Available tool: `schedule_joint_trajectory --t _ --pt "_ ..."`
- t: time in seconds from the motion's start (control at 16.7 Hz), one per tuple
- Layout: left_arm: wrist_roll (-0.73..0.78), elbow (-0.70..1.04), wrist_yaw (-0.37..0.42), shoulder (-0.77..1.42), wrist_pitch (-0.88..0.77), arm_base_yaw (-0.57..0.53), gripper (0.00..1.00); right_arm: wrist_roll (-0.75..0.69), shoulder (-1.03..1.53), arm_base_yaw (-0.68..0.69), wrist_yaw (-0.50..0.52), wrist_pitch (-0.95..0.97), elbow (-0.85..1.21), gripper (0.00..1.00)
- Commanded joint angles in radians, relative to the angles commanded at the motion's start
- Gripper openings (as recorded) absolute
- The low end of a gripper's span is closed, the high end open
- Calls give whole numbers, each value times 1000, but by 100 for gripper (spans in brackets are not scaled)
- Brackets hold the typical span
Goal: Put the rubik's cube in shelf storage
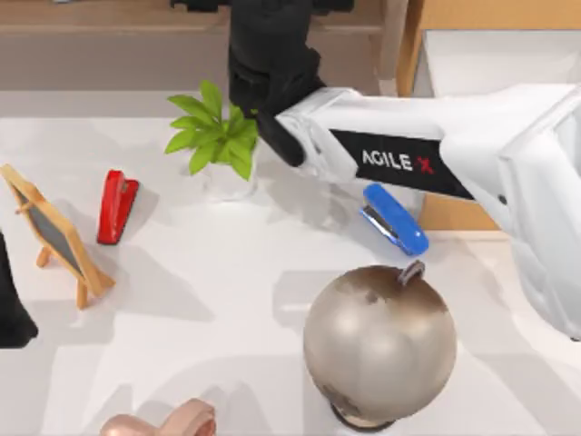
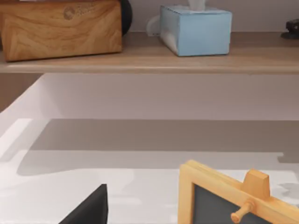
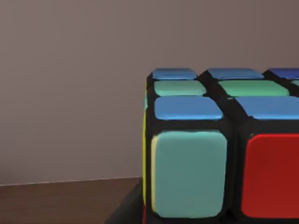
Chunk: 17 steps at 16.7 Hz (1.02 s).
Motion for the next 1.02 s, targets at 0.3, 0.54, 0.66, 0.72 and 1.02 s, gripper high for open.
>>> schedule_joint_trajectory --t 0.3,0.54,0.66,0.72,1.02 --pt "0 0 0 0 0 0 100 -26 40 -39 -21 -26 -2 0" --pt "0 0 0 0 0 0 100 -26 40 -39 -21 -26 -2 23" --pt "0 0 0 0 0 0 100 -26 40 -39 -21 -26 -2 38" --pt "0 0 0 0 0 0 100 -26 40 -39 -21 -26 -2 45" --pt "0 0 0 0 0 0 100 -26 40 -39 -21 -26 -2 83"
